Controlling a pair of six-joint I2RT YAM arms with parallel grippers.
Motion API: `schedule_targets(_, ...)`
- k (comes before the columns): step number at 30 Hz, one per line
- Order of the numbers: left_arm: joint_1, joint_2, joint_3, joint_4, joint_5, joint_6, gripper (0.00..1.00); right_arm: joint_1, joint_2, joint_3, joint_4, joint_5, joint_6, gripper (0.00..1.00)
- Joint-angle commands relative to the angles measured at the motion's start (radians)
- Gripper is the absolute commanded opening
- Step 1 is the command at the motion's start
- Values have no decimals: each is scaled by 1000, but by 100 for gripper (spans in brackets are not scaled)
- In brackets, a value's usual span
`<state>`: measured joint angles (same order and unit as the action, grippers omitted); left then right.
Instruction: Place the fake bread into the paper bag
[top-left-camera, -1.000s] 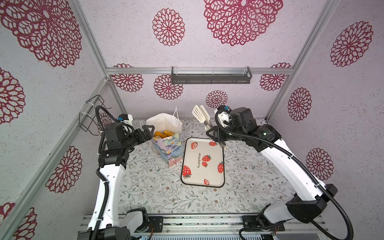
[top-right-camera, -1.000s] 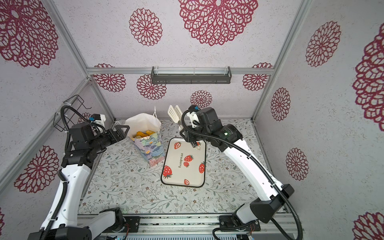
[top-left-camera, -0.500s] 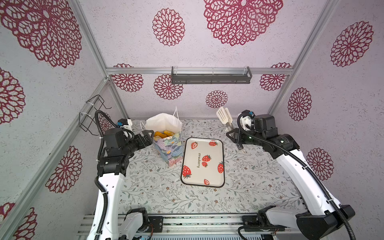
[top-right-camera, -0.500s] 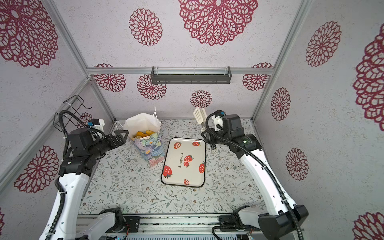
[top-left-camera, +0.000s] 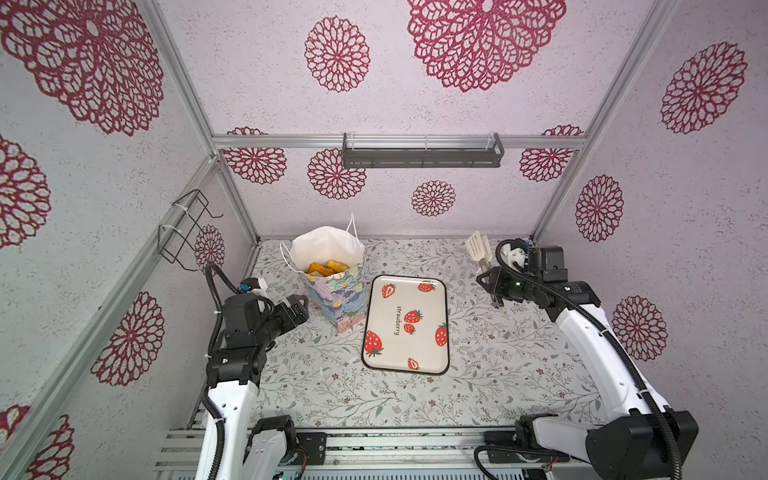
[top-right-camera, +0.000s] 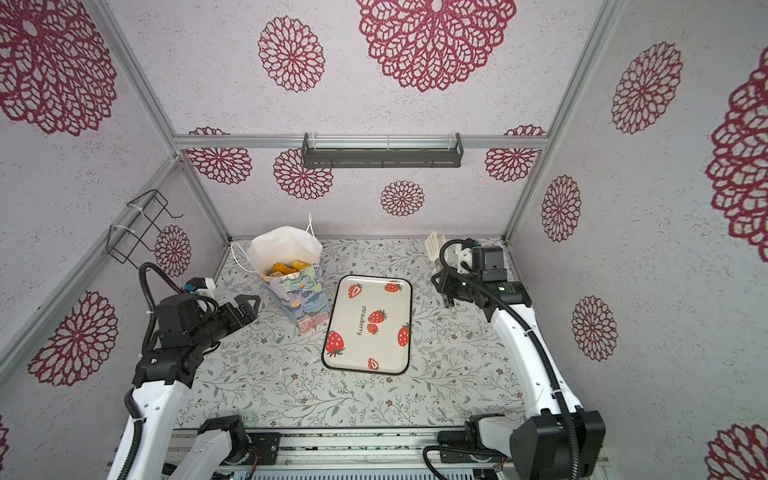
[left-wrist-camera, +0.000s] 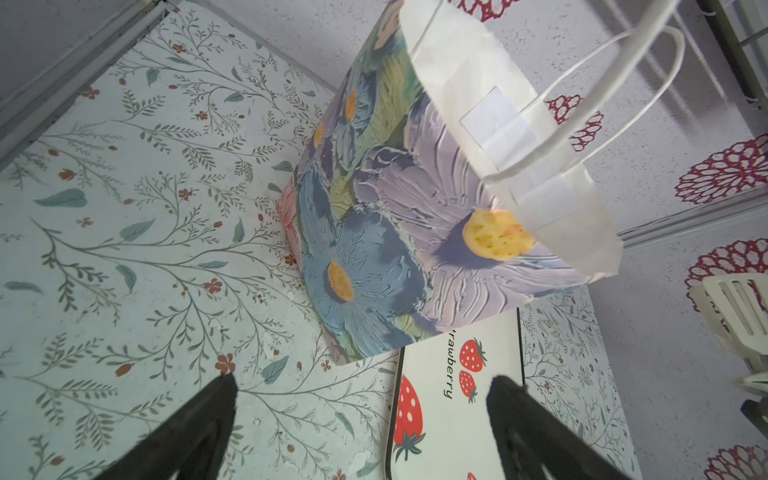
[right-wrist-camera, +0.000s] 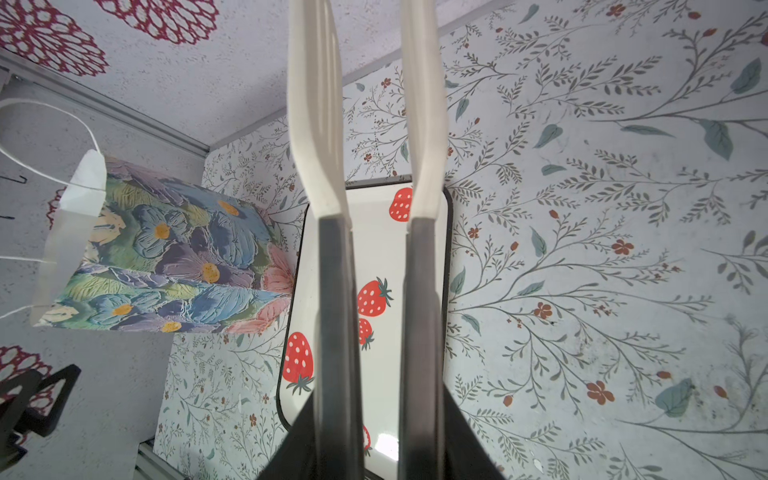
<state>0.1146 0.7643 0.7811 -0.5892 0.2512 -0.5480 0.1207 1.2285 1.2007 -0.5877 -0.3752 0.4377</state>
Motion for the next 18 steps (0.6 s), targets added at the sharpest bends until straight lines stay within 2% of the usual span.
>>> schedule_targets(1,-13,-62,-50,34,-71,-10,97,-21,-6,-13,85,-7,32,35)
schedule_targets(5,-34,-89,-65,46,-113,9,97,-41,17,-73,127,12,57,35)
schedule_targets(12,-91,-53,-83,48,-191,67,97,-65,110,-127,212,15,85,35)
schedule_targets(18,-167,-63,-147,165,-288,91,97,-69,216,-115,264,10,90,34)
